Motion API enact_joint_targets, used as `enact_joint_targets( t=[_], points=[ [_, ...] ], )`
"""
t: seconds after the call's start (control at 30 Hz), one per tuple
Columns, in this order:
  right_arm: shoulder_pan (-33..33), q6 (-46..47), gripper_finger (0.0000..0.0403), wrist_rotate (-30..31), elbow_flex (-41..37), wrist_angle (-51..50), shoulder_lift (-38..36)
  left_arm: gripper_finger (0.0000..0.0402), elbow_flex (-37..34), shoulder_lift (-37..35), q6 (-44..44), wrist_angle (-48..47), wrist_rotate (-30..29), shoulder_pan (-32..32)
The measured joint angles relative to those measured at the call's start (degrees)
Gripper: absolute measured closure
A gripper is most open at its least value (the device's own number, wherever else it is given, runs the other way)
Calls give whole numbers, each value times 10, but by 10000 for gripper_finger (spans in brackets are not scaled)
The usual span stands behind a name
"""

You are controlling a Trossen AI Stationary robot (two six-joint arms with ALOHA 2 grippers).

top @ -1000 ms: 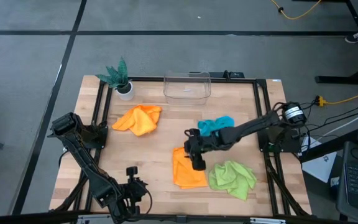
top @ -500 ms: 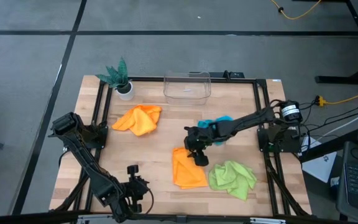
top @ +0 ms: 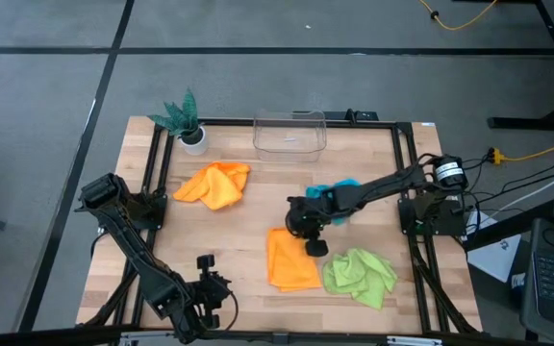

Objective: Fold microfiber towels
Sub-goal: Fold the bottom orange microfiber towel

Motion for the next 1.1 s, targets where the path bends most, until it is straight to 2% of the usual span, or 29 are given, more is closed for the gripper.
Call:
enact_joint_targets(
  t=[0.1,0.33,0.4,0.57,0.8,0.87,0.97,1.1],
  points=[
    [0,1,393,6,25,-56,0,292,0,0,1,0,0,0],
    [0,67,370,76,57,-188,-1,292,0,0,0,0,0,0],
    [0,88,369,78,57,-213,-1,292,0,0,0,0,0,0],
    [2,94,368,69,57,-215,-1,292,0,0,3,0,0,0],
    [3,94,368,-16,65,-242,-1,292,0,0,3,0,1,0],
    [3,94,368,-13,76,-251,-1,292,0,0,3,0,1,0],
    [3,90,368,31,84,-254,-1,292,0,0,3,1,1,0],
    [3,87,368,34,86,-249,-1,292,0,0,3,1,1,0]
  ],
)
